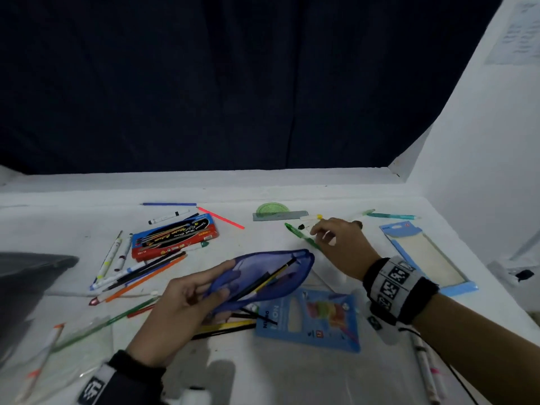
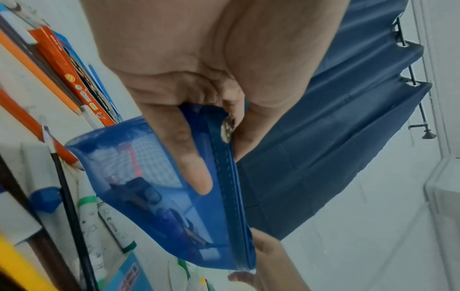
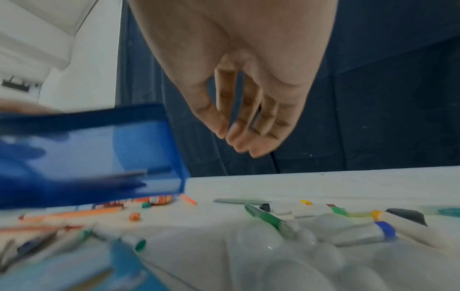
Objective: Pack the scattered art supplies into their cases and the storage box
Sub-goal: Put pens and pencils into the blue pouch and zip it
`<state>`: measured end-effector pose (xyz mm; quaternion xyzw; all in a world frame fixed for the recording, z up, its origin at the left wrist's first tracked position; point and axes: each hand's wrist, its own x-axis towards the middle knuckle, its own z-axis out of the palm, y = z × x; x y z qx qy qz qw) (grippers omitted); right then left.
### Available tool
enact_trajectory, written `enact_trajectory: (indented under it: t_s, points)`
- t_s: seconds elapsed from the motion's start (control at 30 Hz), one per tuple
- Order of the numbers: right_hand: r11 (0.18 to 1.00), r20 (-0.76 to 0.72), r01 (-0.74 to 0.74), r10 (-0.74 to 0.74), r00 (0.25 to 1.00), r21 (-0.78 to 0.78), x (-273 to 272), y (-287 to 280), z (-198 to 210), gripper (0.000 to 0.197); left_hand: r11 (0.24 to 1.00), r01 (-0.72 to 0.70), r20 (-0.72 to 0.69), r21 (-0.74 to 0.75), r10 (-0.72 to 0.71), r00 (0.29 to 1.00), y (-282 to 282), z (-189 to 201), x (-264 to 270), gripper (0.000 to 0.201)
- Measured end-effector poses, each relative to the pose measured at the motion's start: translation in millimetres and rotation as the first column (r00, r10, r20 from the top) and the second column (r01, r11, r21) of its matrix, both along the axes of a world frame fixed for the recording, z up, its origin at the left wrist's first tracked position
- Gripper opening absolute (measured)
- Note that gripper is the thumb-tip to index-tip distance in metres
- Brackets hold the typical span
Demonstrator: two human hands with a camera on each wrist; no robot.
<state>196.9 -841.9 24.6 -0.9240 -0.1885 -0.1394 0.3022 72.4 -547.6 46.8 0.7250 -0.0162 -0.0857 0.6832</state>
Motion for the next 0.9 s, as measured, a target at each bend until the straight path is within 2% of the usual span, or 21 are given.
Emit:
enact_trajectory:
  t_s: [0.1,0.2,0.33,0.47,0.57,0.7,0.8,0.9]
  points:
    - [0.948,-0.204,-0.058,-0.007,0.979,-0.313,30,-5,-23,0.021,0.997,-0.08,-0.005,-0.014,0.08,0.997,-13,0,-10,0.041]
    - [0.852,-0.274,-0.134,-0.012,0.962,-0.506,48,0,-36,0.023,0.989,-0.141,-0.015,-0.04,0.14,0.99,-24,2,-16,0.042]
    - [0.766,-0.267,-0.178,0.008,0.964,-0.618,64,8,-39,0.021,0.976,-0.218,0.02,-0.011,0.218,0.976,-36,6,-19,0.041]
    - [0.784,-0.271,-0.161,-0.01,0.962,-0.6,71,10,-39,0.026,0.962,-0.273,0.026,-0.02,0.273,0.962,-46,2,-22,0.042]
    - [0.854,-0.306,-0.135,-0.03,0.951,-0.503,72,8,-38,0.025,0.953,-0.3,0.001,-0.04,0.3,0.954,-52,-1,-24,0.042]
    - [0.988,-0.249,-0.03,-0.008,0.968,-0.148,57,-1,-16,0.017,0.961,-0.278,-0.026,0.01,0.278,0.96,-56,-4,-21,0.043]
    - [0.984,-0.155,-0.116,0.137,0.978,0.137,29,-12,6,0.021,0.969,-0.243,-0.045,0.034,0.244,0.969,-61,-3,-15,0.042]
    - [0.922,-0.02,-0.287,0.303,0.953,0.26,-6,-22,29,0.025,0.978,-0.207,-0.066,0.027,0.209,0.976,-71,0,-7,0.042]
